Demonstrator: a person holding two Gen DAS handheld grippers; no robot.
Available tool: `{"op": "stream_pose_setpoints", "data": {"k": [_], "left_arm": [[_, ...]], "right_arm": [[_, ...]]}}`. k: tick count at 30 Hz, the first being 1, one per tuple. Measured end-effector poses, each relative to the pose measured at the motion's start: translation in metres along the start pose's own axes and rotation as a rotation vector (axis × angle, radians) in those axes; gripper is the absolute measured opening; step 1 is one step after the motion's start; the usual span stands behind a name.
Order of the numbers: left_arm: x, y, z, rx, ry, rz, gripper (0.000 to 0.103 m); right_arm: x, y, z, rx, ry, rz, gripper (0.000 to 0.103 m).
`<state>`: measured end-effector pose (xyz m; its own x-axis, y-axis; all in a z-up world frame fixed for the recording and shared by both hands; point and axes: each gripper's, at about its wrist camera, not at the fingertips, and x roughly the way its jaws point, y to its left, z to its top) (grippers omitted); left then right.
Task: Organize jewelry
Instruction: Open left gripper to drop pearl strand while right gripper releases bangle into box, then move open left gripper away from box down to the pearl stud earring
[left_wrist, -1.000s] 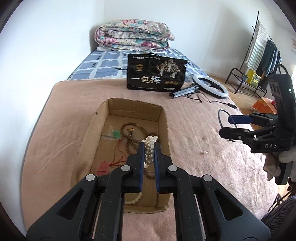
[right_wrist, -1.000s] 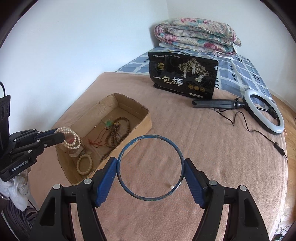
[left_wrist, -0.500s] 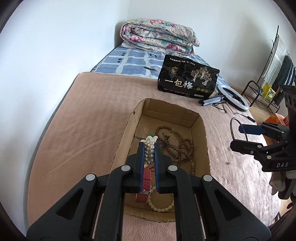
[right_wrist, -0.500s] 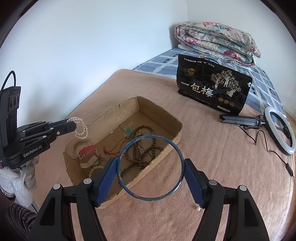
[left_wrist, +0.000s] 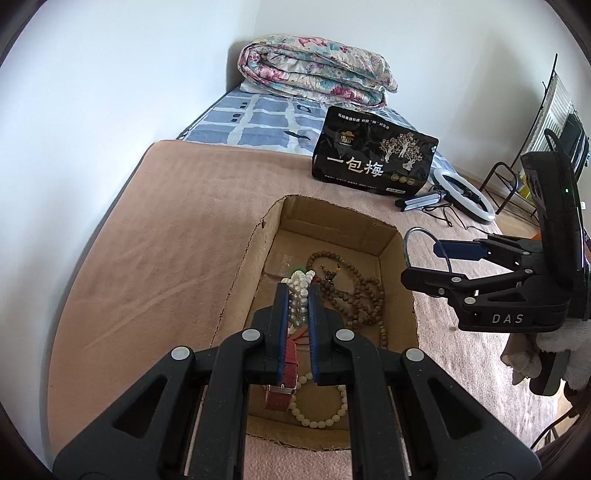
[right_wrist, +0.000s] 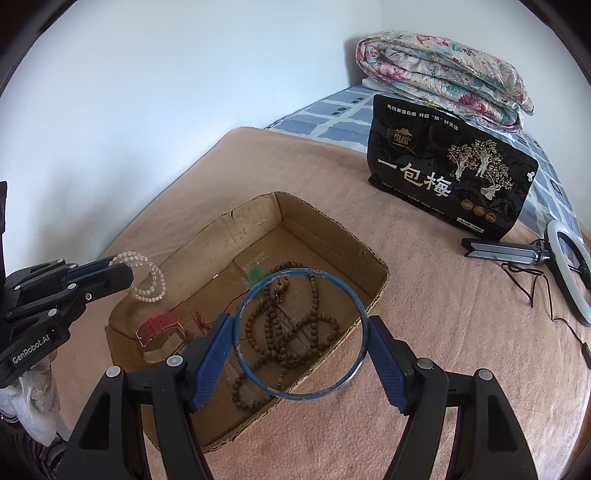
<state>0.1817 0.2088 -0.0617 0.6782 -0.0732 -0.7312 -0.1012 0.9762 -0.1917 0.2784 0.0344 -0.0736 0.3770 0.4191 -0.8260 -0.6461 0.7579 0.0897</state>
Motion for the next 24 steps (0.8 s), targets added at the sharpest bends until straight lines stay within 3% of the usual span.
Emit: {"op": "stream_pose_setpoints", "data": {"k": [11, 12, 15, 24], "left_arm": [[-0.004, -0.006, 0.002, 0.023, -0.020, 0.019, 0.008], [-0.004, -0.007, 0.002, 0.028, -0.018, 0.023, 0.010], [-0.006, -0.008, 0.002, 0.028, -0.026, 0.031, 0.032], [-0.020, -0.016, 0.003, 0.046, -0.051, 0.040, 0.032]], "right_arm": [[0.005, 0.004, 0.006, -0.002, -0.010, 0.004, 0.075], [0.005, 0.004, 0.005, -0.002, -0.011, 0.002, 0.079], [0.002, 0.004, 0.005, 0.004, -0.019, -0.004, 0.085], [-0.015, 0.002, 0.002, 0.009, -0.038, -0.016, 0.085]]}}
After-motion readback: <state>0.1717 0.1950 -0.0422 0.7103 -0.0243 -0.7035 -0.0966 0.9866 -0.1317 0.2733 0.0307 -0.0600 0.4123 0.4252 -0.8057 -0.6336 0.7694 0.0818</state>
